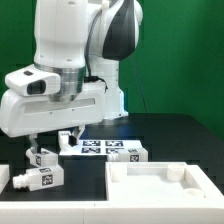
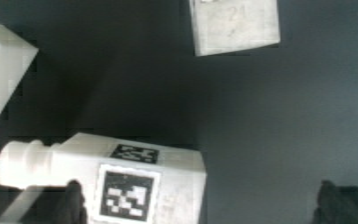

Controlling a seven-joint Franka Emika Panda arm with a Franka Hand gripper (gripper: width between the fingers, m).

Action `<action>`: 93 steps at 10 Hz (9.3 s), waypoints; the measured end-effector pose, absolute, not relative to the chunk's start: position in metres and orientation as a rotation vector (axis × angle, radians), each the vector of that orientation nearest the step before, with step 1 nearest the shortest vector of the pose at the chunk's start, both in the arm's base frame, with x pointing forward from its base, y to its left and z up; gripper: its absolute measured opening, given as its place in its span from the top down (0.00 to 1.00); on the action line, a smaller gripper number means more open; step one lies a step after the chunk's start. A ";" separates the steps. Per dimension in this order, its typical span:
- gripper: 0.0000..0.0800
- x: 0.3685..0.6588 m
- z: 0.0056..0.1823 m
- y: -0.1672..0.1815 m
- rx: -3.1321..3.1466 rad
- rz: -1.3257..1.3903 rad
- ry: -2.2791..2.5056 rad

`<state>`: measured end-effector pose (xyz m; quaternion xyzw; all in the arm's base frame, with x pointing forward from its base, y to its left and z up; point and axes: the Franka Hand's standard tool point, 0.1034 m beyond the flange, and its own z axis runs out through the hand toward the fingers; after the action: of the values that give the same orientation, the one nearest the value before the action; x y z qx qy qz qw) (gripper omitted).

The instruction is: Assemble one leg

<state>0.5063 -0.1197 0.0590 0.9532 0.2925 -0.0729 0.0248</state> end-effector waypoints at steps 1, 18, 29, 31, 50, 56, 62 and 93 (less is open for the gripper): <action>0.19 0.506 0.059 -0.120 2.948 -0.227 0.905; 0.19 0.467 0.031 -0.134 2.508 -1.195 0.718; 0.19 0.450 0.012 -0.133 2.418 -1.263 0.684; 0.59 0.450 0.012 -0.133 2.418 -1.263 0.684; 0.64 0.568 0.158 0.005 3.093 -0.199 0.083; 0.64 0.613 0.154 0.097 3.113 0.693 -0.135; 0.64 0.622 0.132 0.097 3.050 0.822 -0.005; 0.19 0.635 0.081 0.102 3.123 0.381 -0.028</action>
Offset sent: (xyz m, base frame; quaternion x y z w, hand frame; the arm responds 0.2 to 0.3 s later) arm -0.0391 -0.0609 -0.0006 -0.2307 -0.0816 0.0375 0.9689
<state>0.6351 0.1019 0.0810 0.9926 -0.0090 0.1211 -0.0026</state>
